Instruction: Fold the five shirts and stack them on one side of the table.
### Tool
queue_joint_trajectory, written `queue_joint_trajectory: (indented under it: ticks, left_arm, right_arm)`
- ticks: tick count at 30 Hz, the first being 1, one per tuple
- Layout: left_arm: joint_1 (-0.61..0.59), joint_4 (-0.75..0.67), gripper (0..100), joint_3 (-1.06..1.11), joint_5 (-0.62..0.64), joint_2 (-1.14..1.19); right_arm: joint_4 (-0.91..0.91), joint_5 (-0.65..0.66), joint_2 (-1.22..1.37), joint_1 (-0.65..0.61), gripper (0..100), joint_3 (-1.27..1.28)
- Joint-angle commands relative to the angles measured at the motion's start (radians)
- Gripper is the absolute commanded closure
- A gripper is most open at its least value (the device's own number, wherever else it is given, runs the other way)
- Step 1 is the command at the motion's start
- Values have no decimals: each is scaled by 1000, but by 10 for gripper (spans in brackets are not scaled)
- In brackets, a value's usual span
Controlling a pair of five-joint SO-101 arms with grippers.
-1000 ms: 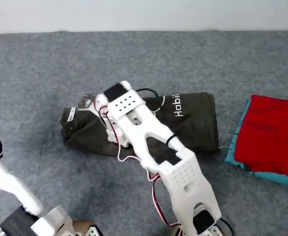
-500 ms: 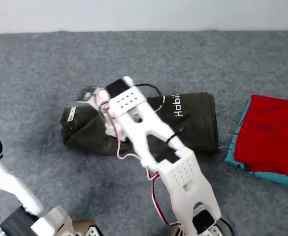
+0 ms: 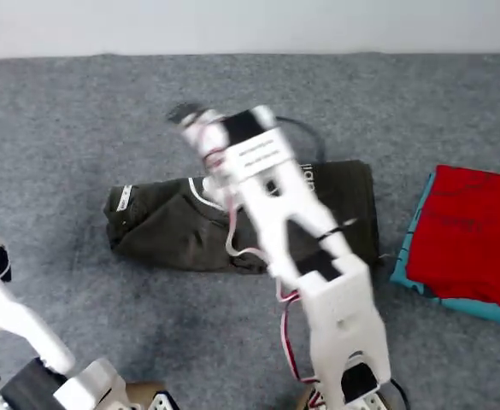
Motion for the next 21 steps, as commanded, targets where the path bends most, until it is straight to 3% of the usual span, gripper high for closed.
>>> queue_joint_trajectory:
  ticks: [1,4,8,14,21]
  left_arm:
    - [0,40,994,-28,0,-49]
    - [2,72,994,-47,0,-49]
    - [2,118,994,-99,-3,-49]
    - [23,158,994,-142,-5,-48]
    - [83,187,994,-143,-2,-48]
  right_arm:
    - [42,-58,-108,142,937,23]
    - [41,-109,-119,243,823,64]
    - [30,-186,-101,351,763,71]
    - [-18,-196,16,455,754,68]
    - [-88,-196,96,487,754,66]
